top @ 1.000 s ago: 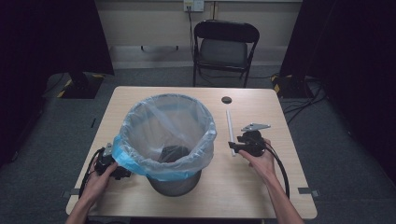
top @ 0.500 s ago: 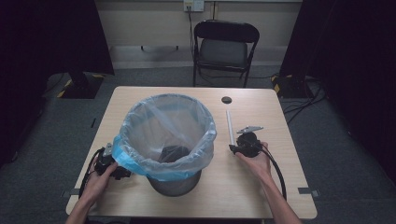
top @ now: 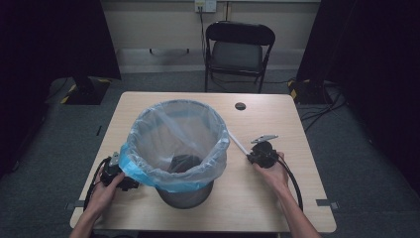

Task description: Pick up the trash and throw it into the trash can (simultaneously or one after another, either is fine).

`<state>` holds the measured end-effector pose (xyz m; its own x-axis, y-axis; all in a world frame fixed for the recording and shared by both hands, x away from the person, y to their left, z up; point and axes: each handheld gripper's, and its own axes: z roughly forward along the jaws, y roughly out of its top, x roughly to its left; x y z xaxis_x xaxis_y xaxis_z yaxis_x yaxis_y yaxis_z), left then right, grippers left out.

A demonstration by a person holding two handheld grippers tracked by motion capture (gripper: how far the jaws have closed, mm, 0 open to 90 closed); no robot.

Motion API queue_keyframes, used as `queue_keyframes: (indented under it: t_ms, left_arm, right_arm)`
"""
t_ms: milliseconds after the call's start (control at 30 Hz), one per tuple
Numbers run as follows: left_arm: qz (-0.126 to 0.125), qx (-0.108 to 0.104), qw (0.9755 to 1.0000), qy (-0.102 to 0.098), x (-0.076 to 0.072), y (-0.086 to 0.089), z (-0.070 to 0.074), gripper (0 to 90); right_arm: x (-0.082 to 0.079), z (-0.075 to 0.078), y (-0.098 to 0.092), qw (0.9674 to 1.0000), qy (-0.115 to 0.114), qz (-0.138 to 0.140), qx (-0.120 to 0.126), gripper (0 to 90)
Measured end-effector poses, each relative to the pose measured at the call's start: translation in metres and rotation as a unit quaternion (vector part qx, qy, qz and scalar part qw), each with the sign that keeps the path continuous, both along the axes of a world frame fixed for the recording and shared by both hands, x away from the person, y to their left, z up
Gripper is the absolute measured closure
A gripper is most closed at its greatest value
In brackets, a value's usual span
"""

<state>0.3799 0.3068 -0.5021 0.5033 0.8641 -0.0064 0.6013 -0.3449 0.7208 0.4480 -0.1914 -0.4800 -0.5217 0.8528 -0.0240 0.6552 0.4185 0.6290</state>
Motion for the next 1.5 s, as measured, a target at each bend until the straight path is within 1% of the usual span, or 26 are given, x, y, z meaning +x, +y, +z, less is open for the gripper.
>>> queue_keyframes:
  t_ms: [133,333,433,600,733,900,1000,1133,1167,1233,1500]
  left_arm:
    - [-0.001,-0.001,1.0,0.001,0.0,0.0,0.0,2.7]
    - [-0.001,0.0,1.0,0.001,0.0,0.0,0.0,2.7]
    - [-0.001,0.0,1.0,0.001,0.0,0.0,0.0,2.7]
    - [-0.001,0.0,1.0,0.001,0.0,0.0,0.0,2.7]
    - [-0.001,-0.001,1.0,0.0,0.0,0.0,0.0,2.7]
    - [-0.001,-0.001,1.0,0.0,0.0,0.0,0.0,2.7]
    - [-0.001,0.0,1.0,0.0,0.0,0.0,0.0,2.7]
    - [-0.001,-0.001,1.0,0.0,0.0,0.0,0.0,2.7]
    - [-0.001,-0.001,1.0,0.0,0.0,0.0,0.0,2.8]
    - [-0.001,-0.001,1.0,0.0,0.0,0.0,0.0,2.7]
    - [0.0,0.002,1.0,0.0,0.0,0.0,0.0,2.8]
  right_arm:
    - [0.001,0.0,-0.001,0.9999,0.007,-0.007,0.01,79.3]
    - [0.002,0.001,-0.001,0.9999,0.009,-0.011,0.009,80.2]
    - [0.004,0.0,-0.004,0.9993,0.017,-0.011,0.031,80.4]
    - [0.005,0.001,-0.005,0.9991,0.018,-0.01,0.037,80.5]
    - [0.003,0.006,-0.004,0.9987,0.013,-0.011,0.048,80.5]
    - [0.002,0.013,-0.006,0.998,-0.002,-0.011,0.062,80.6]
    - [0.001,0.017,-0.007,0.9971,-0.006,-0.013,0.074,80.7]
    - [-0.002,0.024,-0.007,0.9964,-0.013,-0.014,0.082,80.8]
    - [-0.002,0.025,-0.006,0.9962,-0.019,-0.011,0.084,80.8]
    - [-0.002,0.028,-0.005,0.9959,-0.021,-0.009,0.088,80.8]
    - [-0.005,0.04,-0.003,0.9929,-0.041,-0.007,0.112,80.8]
